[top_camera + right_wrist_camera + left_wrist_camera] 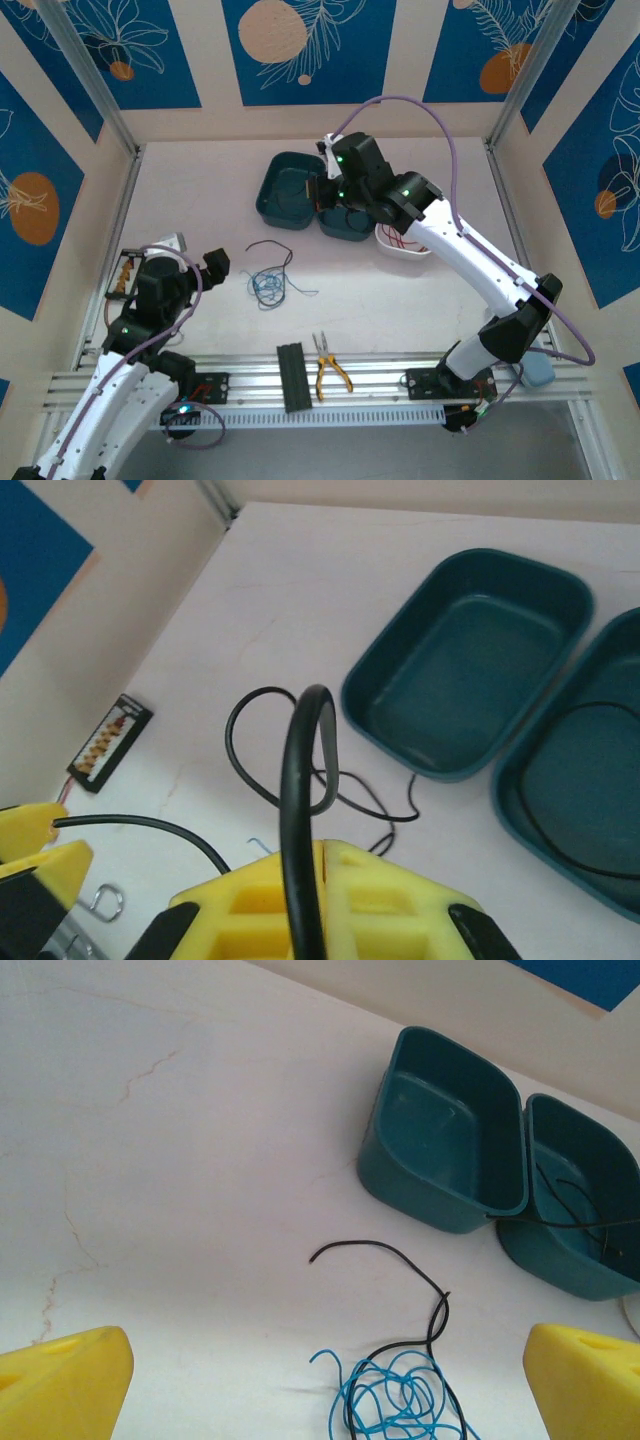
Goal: Untangle the cables
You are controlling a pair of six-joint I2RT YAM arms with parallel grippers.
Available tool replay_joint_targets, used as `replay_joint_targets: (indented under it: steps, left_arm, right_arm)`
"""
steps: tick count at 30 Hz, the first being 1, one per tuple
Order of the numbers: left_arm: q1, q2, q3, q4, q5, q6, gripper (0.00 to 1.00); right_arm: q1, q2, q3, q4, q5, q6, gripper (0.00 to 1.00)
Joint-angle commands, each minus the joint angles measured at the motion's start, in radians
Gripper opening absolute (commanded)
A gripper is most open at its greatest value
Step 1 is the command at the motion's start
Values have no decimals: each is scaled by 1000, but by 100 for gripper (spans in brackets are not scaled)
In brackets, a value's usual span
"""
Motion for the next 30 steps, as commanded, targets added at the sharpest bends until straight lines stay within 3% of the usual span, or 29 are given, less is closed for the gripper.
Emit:
replay_joint_targets:
  steps: [1, 12, 22, 30]
  left_arm:
    - [13, -8, -13, 17, 32, -18, 100]
    - [13, -3, -34, 24, 33, -34, 100]
    - [13, 6, -43, 36, 39, -43, 100]
    - [13, 6, -47, 33, 46, -46, 100]
  right_arm:
    - [-48, -3, 53, -56, 20, -20, 0]
    - [-155, -83, 102, -33, -167, 0, 0]
    - [-261, -141, 86, -29, -175, 0, 0]
    - [-339, -75, 29, -19, -170, -6, 0]
